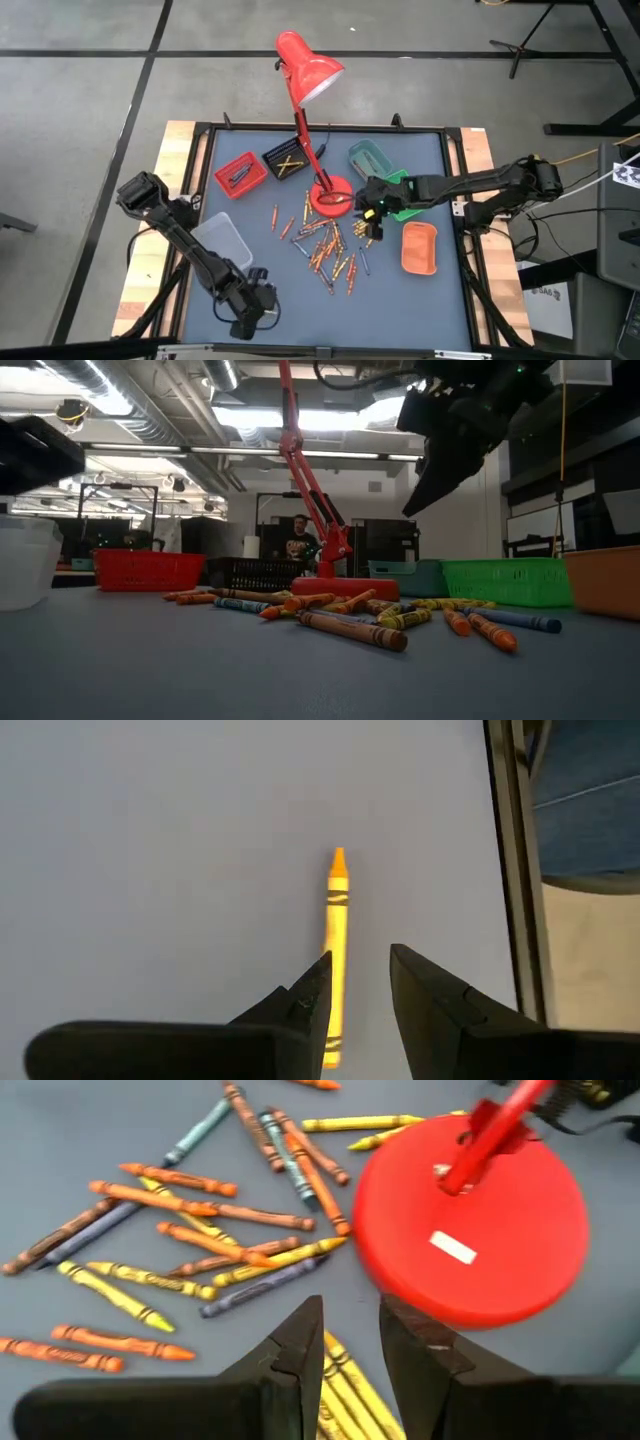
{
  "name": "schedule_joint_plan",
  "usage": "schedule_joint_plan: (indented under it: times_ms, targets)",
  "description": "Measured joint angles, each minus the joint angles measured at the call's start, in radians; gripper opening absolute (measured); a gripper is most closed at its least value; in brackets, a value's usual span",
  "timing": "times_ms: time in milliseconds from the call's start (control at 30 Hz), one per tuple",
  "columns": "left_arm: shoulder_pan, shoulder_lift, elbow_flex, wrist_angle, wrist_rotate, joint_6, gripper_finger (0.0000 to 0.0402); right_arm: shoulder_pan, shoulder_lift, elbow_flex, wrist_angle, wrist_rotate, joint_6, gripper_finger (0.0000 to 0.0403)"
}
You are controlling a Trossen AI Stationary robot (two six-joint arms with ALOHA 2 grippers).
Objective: Sort crayons
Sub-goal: Put the yellow crayon into the middle right green bin
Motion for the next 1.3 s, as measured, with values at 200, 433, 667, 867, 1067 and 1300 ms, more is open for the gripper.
schedule_joint_plan:
  times_ms: [200, 433, 667, 867, 1067, 1300]
  targets:
    - [-0.054, 0.0, 0.0, 0.002, -0.131, 0.0, 0.0089, 0.058, 0.0, 0.0, 0.0, 0.0, 0.0, 0.0099]
    - [-0.108, 0.057, 0.0, 0.095, -0.149, 0.001, 0.0088, 0.117, 0.0, 0.0, 0.0, 0.0, 0.001, 0.0099]
    - [-0.131, 0.14, 0.0, 0.134, -0.153, 0.025, 0.0088, 0.14, 0.0, 0.0, 0.005, 0.001, 0.007, 0.0099]
    - [-0.133, 0.162, 0.003, 0.136, -0.174, 0.03, 0.0085, 0.137, 0.0, 0.0, 0.005, 0.003, 0.025, 0.0099]
    - [-0.133, 0.164, 0.003, 0.137, -0.204, 0.03, 0.0048, 0.138, 0.0, 0.0, 0.003, -0.002, 0.025, 0.0099]
    - [-0.126, 0.165, 0.002, 0.145, -0.239, 0.028, 0.0005, 0.138, 0.0, 0.0, 0.0, -0.006, 0.025, 0.0099]
